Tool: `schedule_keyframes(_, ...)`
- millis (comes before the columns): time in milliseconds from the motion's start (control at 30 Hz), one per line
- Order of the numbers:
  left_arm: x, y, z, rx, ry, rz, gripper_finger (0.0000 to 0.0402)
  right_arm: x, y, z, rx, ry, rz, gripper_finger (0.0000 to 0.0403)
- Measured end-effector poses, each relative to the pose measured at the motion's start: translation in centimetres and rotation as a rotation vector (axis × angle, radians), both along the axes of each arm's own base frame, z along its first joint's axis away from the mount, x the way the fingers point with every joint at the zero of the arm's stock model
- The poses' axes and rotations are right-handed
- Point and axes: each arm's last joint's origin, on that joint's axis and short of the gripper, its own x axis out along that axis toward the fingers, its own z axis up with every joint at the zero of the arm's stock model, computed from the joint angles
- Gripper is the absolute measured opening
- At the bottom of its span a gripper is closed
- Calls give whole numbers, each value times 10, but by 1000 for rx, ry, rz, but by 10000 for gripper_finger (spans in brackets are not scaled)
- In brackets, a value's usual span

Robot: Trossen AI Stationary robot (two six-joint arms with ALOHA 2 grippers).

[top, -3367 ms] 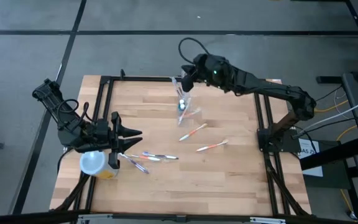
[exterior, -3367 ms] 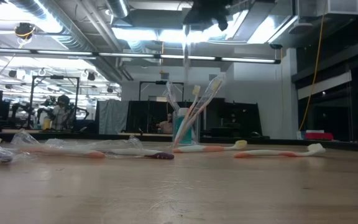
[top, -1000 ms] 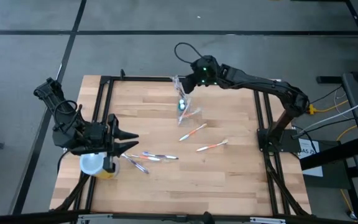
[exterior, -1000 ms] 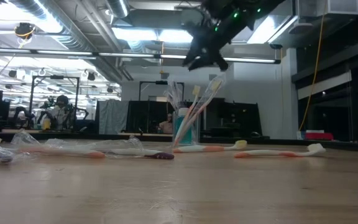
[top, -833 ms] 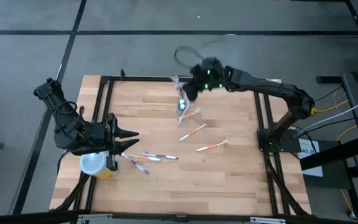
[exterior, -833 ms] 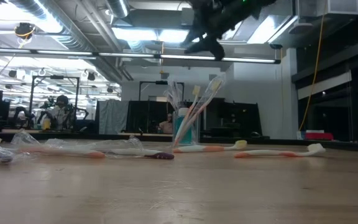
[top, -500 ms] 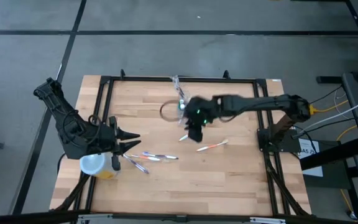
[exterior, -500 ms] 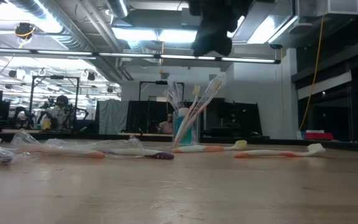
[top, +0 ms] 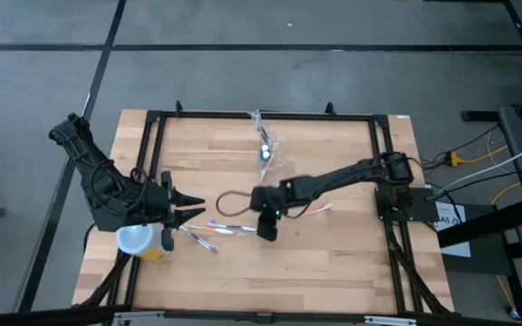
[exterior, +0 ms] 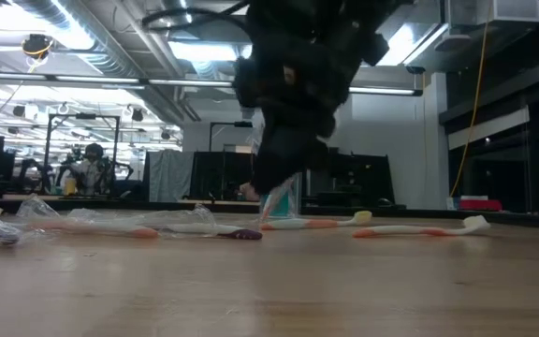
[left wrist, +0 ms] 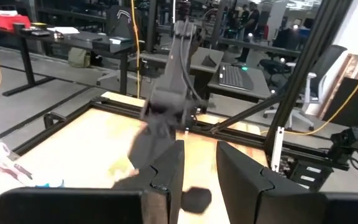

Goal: Pick & Place toothbrushing station
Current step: Put the purple toothbrush into the transparent organizer

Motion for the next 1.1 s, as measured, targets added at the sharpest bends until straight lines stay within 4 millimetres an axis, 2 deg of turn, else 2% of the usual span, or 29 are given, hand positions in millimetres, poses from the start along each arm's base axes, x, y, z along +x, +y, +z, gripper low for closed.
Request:
schedule_keyframes(100, 0, 0, 0, -1, 1, -5, 88, 3, 12, -11, -5, 13, 21, 98)
schedule_keyframes(300, 0, 0, 0, -1, 1, -6, 88, 4, 26, -15, -82, -19, 31, 98)
schedule_keyframes(500, 0, 0, 0, -1, 1, -7, 88, 8, 24, -14, -116, -71, 31, 98)
schedule_keyframes(867, 0, 0, 0, -17, -5, -8, 88, 13, 27, -33, -85, -63, 52, 97)
schedule_keyframes(1100, 0, 0, 1, -23, -8, -7, 88, 16, 35, -40, -76, -83, 69, 97)
